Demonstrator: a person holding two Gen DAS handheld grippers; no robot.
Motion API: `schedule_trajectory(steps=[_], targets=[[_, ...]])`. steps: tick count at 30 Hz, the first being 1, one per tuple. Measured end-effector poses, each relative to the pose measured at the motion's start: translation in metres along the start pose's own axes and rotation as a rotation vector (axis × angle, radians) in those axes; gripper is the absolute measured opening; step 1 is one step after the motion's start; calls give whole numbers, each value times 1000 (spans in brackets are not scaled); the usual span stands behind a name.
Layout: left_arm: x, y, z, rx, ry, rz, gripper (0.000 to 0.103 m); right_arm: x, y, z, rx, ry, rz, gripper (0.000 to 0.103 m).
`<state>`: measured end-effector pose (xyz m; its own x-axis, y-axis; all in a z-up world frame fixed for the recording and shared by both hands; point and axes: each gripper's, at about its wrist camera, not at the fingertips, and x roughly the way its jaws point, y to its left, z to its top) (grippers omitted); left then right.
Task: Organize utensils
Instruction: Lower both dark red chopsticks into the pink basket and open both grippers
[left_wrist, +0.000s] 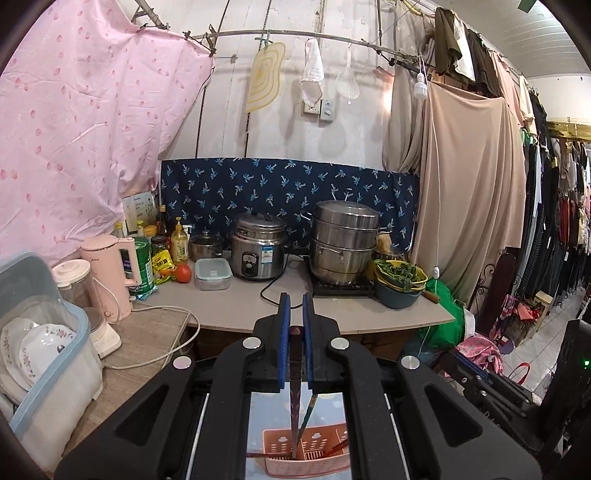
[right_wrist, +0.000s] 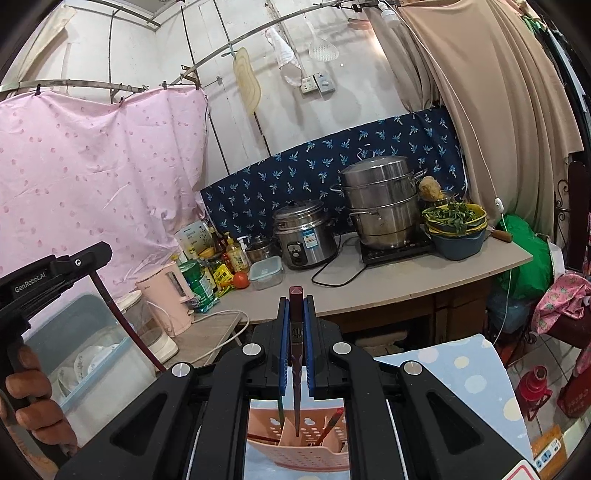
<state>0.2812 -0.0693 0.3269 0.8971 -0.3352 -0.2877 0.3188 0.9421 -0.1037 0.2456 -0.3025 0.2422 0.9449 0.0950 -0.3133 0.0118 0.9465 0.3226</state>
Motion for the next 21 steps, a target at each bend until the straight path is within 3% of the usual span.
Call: schedule_trajectory(steps=[13,21], targets=[[80,7,-68,0,154,8,7,59,-27,-48,29,137,-54,7],[96,12,-86,-20,191,9,7,70,-25,-64,11,177,-55,7]])
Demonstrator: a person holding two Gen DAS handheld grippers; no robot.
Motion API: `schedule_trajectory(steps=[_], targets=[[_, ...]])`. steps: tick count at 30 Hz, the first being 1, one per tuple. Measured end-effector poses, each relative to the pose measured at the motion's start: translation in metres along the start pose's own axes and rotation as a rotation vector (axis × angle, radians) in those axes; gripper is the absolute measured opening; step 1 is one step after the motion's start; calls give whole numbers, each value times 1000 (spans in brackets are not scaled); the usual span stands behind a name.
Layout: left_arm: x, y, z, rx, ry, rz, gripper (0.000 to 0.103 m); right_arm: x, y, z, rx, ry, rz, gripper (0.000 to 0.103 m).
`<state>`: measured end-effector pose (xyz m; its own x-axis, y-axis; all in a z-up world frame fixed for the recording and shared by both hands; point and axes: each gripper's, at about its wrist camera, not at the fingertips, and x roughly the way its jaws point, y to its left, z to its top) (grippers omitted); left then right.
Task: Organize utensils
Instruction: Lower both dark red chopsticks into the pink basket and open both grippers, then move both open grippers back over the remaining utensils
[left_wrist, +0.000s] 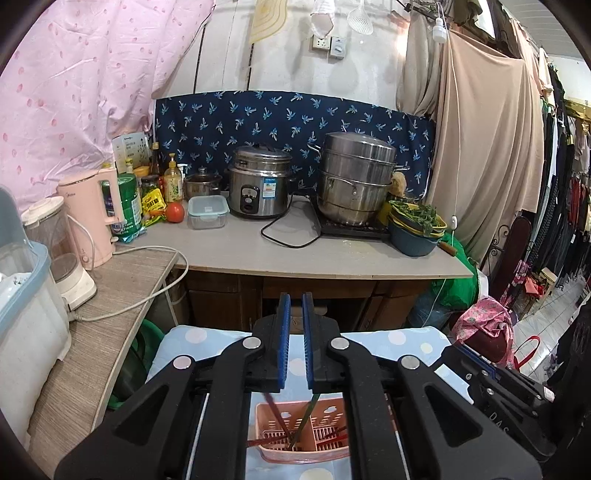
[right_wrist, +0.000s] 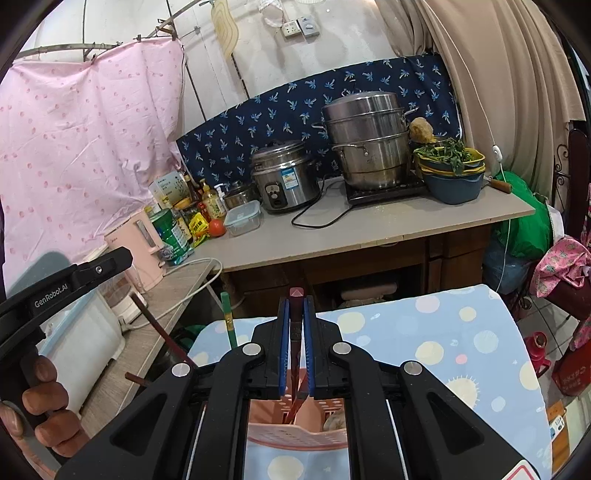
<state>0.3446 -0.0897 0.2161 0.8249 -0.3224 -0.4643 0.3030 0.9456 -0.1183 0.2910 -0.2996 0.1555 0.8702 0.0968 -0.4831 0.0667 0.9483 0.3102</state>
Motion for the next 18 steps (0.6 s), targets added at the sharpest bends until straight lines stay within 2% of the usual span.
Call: schedule_trajectory(steps=[2,4,6,7,13,15,18], targets=[[2,1,-2,0,6,-1,7,0,1,-2,-1,-4,-2,10],[2,1,-5,0,14,2,14,-3,2,-3,-3,-9,-6,15],[-1,3,-8,-4,6,13,41,-8,3,-3,-4,-19,-5,25],[-5,3,-10,-5,-6,21,45,-11,3,-2,-5,-27,-6,28],[-19,8,-14,-20,-8,30,52,-34,6,-2,-8,-55,5,36],[-27,8,-16,-19,-13,38,60,-43,7,-3,-8,-60,10,38],[-39,7,-21,-12,-20,46,63,-55,10,-8,-18,-65,7,41]])
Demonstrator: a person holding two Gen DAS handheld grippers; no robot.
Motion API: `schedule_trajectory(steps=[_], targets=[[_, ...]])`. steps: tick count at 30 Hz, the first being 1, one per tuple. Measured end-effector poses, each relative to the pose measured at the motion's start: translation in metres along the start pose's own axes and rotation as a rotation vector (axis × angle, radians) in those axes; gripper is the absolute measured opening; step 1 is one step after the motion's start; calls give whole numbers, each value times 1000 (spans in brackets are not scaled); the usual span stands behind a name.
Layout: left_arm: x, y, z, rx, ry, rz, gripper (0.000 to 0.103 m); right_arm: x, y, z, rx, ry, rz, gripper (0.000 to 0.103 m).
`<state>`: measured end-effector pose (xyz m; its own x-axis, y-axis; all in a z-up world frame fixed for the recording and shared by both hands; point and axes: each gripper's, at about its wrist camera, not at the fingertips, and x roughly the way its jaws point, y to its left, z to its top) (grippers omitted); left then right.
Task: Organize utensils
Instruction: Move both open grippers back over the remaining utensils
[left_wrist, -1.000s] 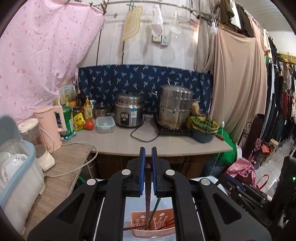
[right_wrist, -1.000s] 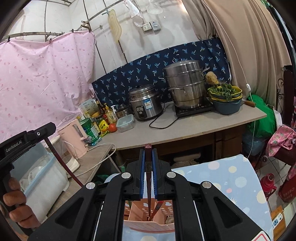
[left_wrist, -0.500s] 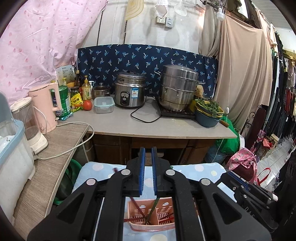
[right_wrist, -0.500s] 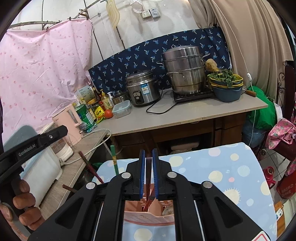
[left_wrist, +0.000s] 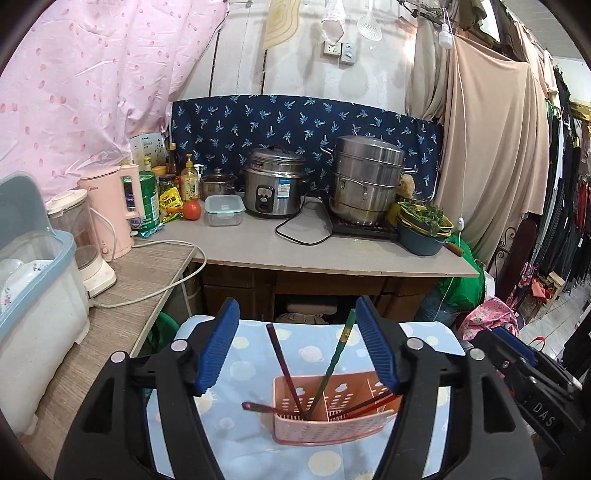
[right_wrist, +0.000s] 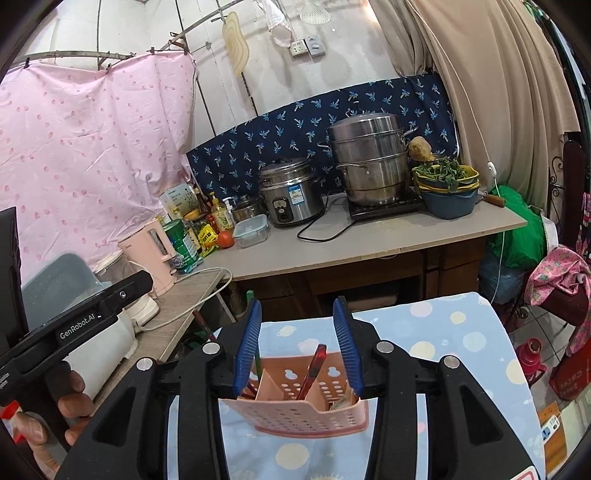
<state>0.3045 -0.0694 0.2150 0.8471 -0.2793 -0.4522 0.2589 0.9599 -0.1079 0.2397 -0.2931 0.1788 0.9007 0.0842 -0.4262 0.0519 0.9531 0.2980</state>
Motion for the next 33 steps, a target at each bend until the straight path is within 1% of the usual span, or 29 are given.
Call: schedule_trajectory(steps=[2,9,13,14,16,17,18,25,29,33], targets=[[-8,-1,-4,9,1,6,63,-7,1,-4,1,3,4,41],[-31,-8,-24,65,8,63,65,-30,6,-25,6,22,16,42],[-43,-10,-38,79,24,72,65,-45,8,-41,0,36,15,42],[-48,-10,-44,78,31,74,65,-49,9,-46,-7,40,11,43],[-53,-8,-54,76,42,82,69,-57,9,-58,-17,49,1,46],[-56,-7,-61,72,48,86,73,-61,9,-64,-22,55,-2,47],[-59,-6,-69,70,54,90,74,-65,10,-73,-31,66,-9,47],[-72,-2,-124,81,124,120,74,-88,10,-135,-73,149,-45,47],[-80,4,-156,60,179,120,74,-98,7,-166,-78,205,-54,47],[-91,8,-186,66,216,143,74,-106,9,-198,-126,255,-85,47]])
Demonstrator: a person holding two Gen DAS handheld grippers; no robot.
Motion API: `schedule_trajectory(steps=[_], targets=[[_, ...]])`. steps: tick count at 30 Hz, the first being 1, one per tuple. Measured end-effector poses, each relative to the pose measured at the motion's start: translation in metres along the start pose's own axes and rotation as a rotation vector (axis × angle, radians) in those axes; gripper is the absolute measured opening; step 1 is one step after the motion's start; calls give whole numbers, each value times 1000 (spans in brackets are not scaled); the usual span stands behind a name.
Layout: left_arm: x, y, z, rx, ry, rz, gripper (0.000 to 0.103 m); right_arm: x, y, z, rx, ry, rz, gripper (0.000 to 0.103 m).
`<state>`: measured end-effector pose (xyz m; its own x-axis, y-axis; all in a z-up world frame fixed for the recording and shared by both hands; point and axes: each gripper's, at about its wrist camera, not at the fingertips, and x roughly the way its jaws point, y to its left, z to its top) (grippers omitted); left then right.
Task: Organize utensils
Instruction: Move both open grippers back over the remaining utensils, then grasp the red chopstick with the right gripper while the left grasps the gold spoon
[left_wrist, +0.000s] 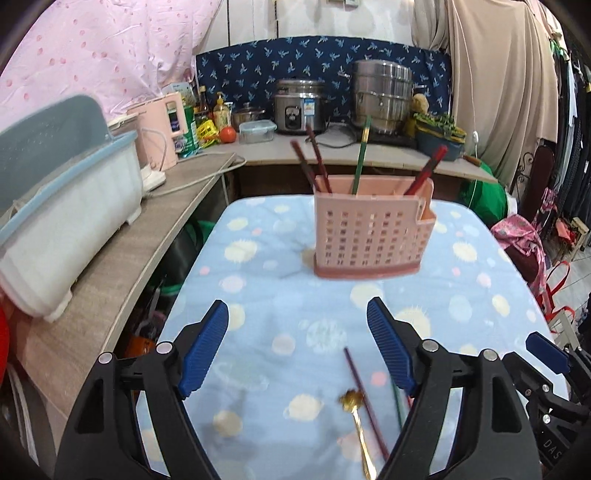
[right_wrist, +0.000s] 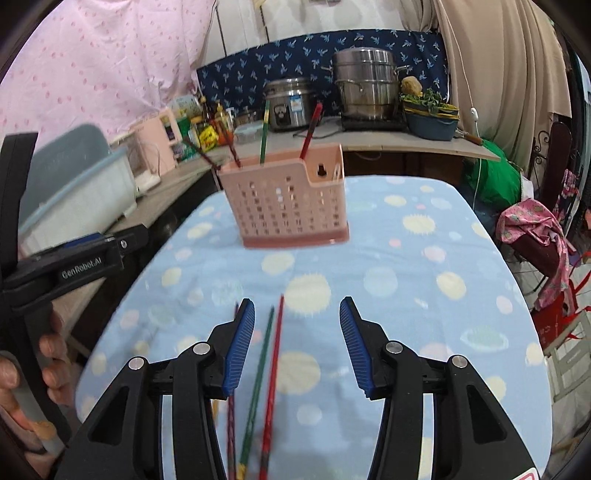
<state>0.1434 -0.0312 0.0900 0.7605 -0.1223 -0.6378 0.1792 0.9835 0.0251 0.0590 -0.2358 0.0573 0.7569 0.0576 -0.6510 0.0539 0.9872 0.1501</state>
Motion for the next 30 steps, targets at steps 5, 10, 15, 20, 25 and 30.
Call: schedule_trajectory(steps=[5,10,15,20,25,30], targets=[[0,5,-36,-2,59,6,74,4,3,-40,-18,65,-12,47],[6,8,-70,3,130,6,74,9,3,-78,-11,143,-7,47],[8,5,-97,6,185,-1,74,11,6,-102,-7,192,0,47],[10,3,-111,-2,225,-10,74,14,12,-116,-22,218,7,47],[12,2,-121,-8,252,-11,74,18,15,-119,-33,231,15,47],[14,1,-130,-6,277,-15,74,21,19,-121,-46,234,19,43]])
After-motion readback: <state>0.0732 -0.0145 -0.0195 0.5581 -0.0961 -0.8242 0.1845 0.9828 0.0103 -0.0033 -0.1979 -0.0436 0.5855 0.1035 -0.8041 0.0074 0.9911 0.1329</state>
